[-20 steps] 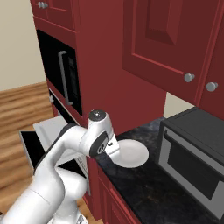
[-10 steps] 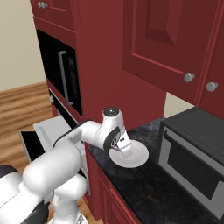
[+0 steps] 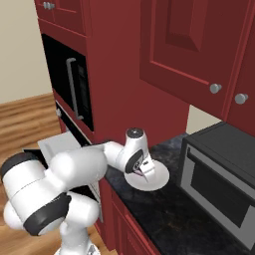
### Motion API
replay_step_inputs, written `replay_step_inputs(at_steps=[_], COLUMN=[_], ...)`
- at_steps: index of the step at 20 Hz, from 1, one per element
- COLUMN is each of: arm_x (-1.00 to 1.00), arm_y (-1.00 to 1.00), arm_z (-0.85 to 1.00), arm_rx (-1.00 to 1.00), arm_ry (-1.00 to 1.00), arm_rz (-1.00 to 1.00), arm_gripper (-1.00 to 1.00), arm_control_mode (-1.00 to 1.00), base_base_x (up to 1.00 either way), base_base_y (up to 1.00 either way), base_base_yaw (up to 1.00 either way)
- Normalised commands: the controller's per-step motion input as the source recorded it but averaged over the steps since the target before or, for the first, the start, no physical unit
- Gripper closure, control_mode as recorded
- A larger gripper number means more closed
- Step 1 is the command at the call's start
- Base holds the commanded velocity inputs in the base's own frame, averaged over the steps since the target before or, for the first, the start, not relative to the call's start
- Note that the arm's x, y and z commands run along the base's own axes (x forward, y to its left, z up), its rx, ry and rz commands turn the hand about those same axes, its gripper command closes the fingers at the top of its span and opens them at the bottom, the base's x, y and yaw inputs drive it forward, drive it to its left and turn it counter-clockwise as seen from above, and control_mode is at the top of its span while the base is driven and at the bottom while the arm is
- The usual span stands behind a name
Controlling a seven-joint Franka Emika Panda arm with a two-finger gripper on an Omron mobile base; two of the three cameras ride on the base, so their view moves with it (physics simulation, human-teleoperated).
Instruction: Take the baked cake out of the oven and place it on the plate for cooling. Then close the oven door.
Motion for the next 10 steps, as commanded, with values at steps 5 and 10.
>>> replay_step_inputs(at_steps=[5, 10], arm_x=[0.26, 0.31], arm_y=[-0.05, -0.05], arm_z=[-0.34, -0.21], arm_rx=[0.00, 0.00], arm_ry=[0.00, 0.00], arm_rz=[0.00, 0.00], arm_gripper=[1.00, 1.00], arm_control_mode=[-1.00, -1.00], base_base_x=[0.00, 0.00], base_base_y=[0.00, 0.00], base_base_yaw=[0.00, 0.00])
